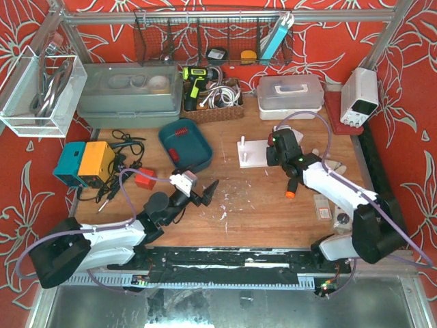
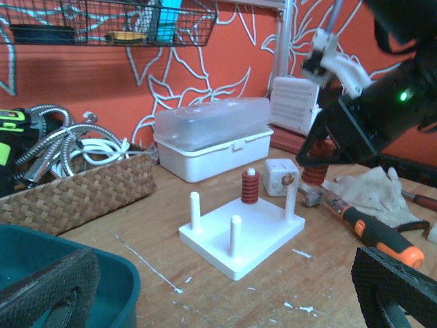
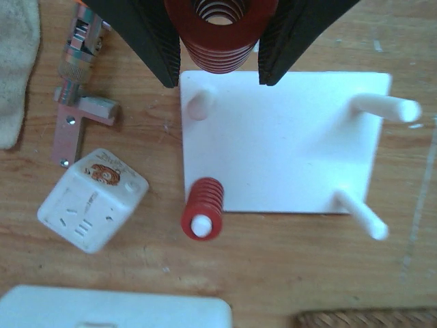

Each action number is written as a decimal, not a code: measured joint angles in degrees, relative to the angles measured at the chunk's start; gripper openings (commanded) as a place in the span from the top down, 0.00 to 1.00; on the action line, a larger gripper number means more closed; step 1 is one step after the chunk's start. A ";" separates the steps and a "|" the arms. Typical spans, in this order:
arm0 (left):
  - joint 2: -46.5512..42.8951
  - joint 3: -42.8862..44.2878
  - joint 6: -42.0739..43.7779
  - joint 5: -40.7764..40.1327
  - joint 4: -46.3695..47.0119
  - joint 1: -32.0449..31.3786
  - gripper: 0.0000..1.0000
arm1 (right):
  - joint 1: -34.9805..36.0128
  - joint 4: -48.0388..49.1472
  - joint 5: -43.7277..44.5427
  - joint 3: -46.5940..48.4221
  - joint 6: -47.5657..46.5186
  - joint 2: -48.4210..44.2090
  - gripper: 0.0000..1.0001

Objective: Install the large spring

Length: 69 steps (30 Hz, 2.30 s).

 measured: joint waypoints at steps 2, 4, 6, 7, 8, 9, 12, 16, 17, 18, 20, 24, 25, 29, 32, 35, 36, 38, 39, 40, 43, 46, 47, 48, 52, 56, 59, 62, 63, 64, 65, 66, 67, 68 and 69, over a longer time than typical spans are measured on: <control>-0.68 0.00 -0.22 -0.87 -0.13 0.00 0.00 | -1.57 0.04 0.00 0.22 -0.68 2.40 1.00; -1.03 0.00 -0.46 -1.49 -0.37 0.00 0.00 | -2.19 0.15 0.02 0.59 -1.29 4.39 1.00; -1.05 0.00 -0.61 -1.92 -0.81 0.00 0.00 | -2.73 0.20 -0.13 1.27 -1.90 5.86 1.00; -1.05 0.00 -0.63 -1.99 -1.14 0.00 0.00 | -2.84 0.39 -0.11 1.62 -2.12 6.45 1.00; -1.03 0.02 -0.66 -2.08 -1.44 0.00 0.00 | -3.06 0.70 -0.13 1.88 -2.29 6.91 1.00; -0.98 0.11 -0.66 -2.14 -1.86 0.00 0.00 | -3.28 1.03 -0.09 2.05 -2.47 7.23 1.00; -0.74 0.46 -0.66 -2.14 -2.58 0.00 0.00 | -3.78 1.99 0.04 2.25 -2.84 8.15 1.00; -0.66 0.81 -0.68 -2.12 -2.84 0.00 0.00 | -4.42 2.84 0.20 2.29 -3.37 9.03 1.00; -0.66 0.83 -0.68 -2.12 -2.84 0.00 0.00 | -4.46 3.19 0.11 2.29 -3.45 9.14 1.00; -0.63 0.85 -0.68 -2.10 -2.84 0.00 0.00 | -4.63 3.58 0.07 2.29 -3.54 9.25 1.00; -0.61 0.85 -0.68 -2.08 -2.86 0.00 0.00 | -4.81 4.35 0.04 2.29 -3.63 9.57 1.00; -0.17 0.85 -0.68 -1.88 -2.89 0.00 0.00 | -5.07 5.68 0.02 2.38 -3.80 10.93 1.00; -0.04 0.85 -0.68 -1.88 -2.89 0.00 0.00 | -5.18 5.90 -0.04 2.56 -3.80 11.34 1.00; 0.09 0.85 -0.68 -1.86 -2.91 0.00 0.00 | -5.44 6.43 -0.17 2.64 -3.78 12.63 1.00; 0.20 0.87 -0.68 -1.86 -2.91 0.00 0.00 | -5.55 6.56 -0.42 2.64 -3.78 13.25 0.83; 0.39 0.87 -0.68 -1.86 -2.91 0.00 0.00 | -5.66 6.64 -0.52 2.67 -3.74 13.79 0.65; 0.46 0.87 -0.68 -1.86 -2.91 0.00 0.00 | -5.75 6.67 -0.57 2.69 -3.72 13.90 0.60; 0.50 0.87 -0.68 -1.86 -2.91 0.00 0.00 | -5.90 6.64 -0.61 2.69 -3.52 14.03 0.51; 0.50 0.87 -0.68 -1.86 -2.91 0.00 0.00 | -5.95 6.62 -0.61 2.73 -3.52 14.05 0.48; 0.50 0.87 -0.68 -1.86 -2.91 0.00 0.00 | -6.05 6.40 -0.61 3.04 -3.48 14.05 0.45; 0.61 0.87 -0.68 -1.86 -2.91 0.00 0.00 | -6.19 5.95 -0.57 4.37 -2.93 14.03 0.38; 0.96 1.20 -1.05 -2.25 -3.43 0.00 0.00 | -6.25 2.64 -1.05 6.88 -2.27 13.81 0.32; 1.09 1.68 -1.51 -2.73 -4.17 -0.02 0.00 | -6.25 0.90 -1.44 7.91 -1.86 13.64 0.29; 1.14 2.36 -2.21 -3.45 -5.29 -0.02 0.00 | -6.25 -1.11 -2.27 9.01 -1.46 13.29 0.27; 1.07 7.96 -7.50 -8.39 -13.84 0.00 0.00 | -6.01 -7.08 -7.82 10.58 0.15 7.91 0.14; -0.52 14.97 -13.25 -13.07 -24.39 1.22 0.00 | -4.15 -9.33 -11.98 9.05 0.92 -2.21 0.01; -1.79 18.97 -17.29 -14.23 -31.76 4.98 0.07 | -1.22 -8.96 -13.40 5.70 1.20 -9.55 0.01; -1.60 21.90 -19.93 -12.24 -37.22 10.60 0.15 | 1.57 -7.80 -14.10 0.24 1.18 -14.34 0.01; -0.92 23.06 -20.50 -11.19 -39.21 12.59 0.18 | 1.99 -7.48 -14.25 -1.49 1.25 -15.13 0.01; 0.20 24.46 -20.68 -9.88 -41.03 14.36 0.20 | 2.19 -7.13 -14.29 -2.99 1.42 -15.50 0.01; 1.81 26.21 -20.44 -8.76 -42.86 15.93 0.21 | 2.25 -6.82 -14.43 -4.37 1.68 -15.61 0.01; 3.89 28.22 -19.76 -7.52 -44.50 17.33 0.24 | 2.38 -6.64 -14.58 -5.42 1.90 -15.58 0.01; 6.45 30.60 -18.62 -6.29 -46.23 18.60 0.27 | 2.54 -6.54 -14.73 -6.10 2.08 -15.47 0.01; 9.16 32.96 -17.38 -4.92 -47.71 19.71 0.30 | 2.58 -6.45 -14.86 -6.45 2.16 -15.41 0.01; 11.89 35.41 -15.96 -3.17 -49.46 20.79 0.33 | 2.80 -6.29 -14.97 -6.54 2.29 -15.39 0.02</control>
